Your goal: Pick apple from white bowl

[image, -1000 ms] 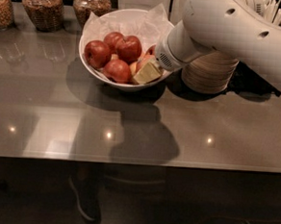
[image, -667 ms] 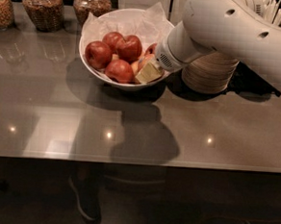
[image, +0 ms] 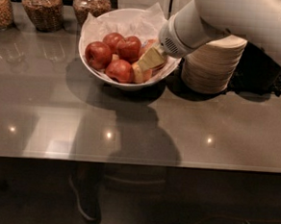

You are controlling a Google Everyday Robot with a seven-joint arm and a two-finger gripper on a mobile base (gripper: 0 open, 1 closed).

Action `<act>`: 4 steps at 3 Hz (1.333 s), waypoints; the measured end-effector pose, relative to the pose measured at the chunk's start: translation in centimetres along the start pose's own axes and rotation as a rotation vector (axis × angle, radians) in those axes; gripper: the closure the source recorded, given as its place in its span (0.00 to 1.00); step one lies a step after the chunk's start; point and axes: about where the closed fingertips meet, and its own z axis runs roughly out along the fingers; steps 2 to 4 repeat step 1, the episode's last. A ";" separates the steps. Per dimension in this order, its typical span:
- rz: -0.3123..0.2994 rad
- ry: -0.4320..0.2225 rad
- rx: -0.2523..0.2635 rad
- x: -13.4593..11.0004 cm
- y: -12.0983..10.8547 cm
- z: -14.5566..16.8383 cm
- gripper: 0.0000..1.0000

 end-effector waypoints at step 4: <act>0.010 -0.105 -0.024 -2.1 -1.0 -2.2 1.00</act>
Offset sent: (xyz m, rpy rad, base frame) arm 0.0000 0.0000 0.0000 0.0000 0.0000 0.0000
